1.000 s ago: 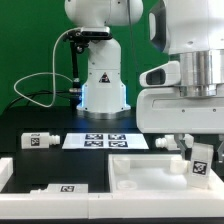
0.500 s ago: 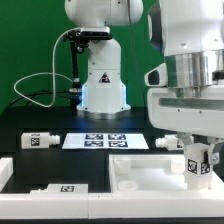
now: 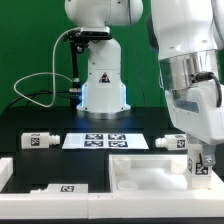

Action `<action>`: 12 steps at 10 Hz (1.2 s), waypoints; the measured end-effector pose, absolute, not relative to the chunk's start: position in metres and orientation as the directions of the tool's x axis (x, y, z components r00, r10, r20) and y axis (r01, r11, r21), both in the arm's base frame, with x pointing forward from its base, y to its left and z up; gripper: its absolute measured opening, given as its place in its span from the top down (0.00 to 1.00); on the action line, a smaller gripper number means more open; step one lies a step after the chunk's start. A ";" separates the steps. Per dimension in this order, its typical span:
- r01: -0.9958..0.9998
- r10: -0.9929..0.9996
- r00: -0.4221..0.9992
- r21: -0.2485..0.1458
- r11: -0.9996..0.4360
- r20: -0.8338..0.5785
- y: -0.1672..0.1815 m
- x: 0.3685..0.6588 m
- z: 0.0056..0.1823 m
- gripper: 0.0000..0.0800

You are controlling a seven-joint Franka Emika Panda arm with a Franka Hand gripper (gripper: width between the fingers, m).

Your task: Assemble one leg

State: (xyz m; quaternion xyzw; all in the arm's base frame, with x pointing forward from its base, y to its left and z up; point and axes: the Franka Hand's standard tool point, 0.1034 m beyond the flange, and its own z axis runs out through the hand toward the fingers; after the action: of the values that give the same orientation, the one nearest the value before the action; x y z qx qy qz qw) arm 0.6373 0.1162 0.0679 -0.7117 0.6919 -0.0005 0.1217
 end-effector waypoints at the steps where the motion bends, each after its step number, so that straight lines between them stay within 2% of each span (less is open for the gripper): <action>1: -0.974 -0.977 0.159 -0.183 -0.132 -0.142 0.115 0.637 0.069 0.33; 2: -0.922 -0.926 0.361 -0.192 -0.337 -0.108 0.113 0.640 0.072 0.23; 3: -0.843 -0.846 0.526 -0.179 -0.507 -0.080 0.115 0.640 0.075 0.23; 5: -0.751 -0.763 0.646 -0.200 -0.630 -0.024 0.115 0.640 0.076 0.19; 8: -0.607 -0.621 0.784 -0.191 -0.772 0.019 0.113 0.640 0.074 0.19; 9: -0.411 -0.426 0.901 -0.145 -0.900 0.088 0.111 0.641 0.073 0.19; 10: -0.197 -0.206 0.970 -0.083 -0.977 0.127 0.113 0.642 0.071 0.19; 11: -0.133 -0.141 0.981 -0.065 -0.989 0.134 0.118 0.641 0.069 0.19; 12: -0.191 -0.200 0.971 -0.079 -0.978 0.128 0.116 0.642 0.069 0.22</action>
Offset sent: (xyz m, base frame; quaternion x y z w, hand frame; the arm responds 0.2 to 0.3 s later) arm 0.0041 0.0165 0.0068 -0.0744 -0.0309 -0.4099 0.9086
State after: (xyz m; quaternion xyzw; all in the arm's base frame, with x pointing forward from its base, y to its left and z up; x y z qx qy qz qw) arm 0.6416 0.1164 0.0691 -0.9923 0.0984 -0.0678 0.0332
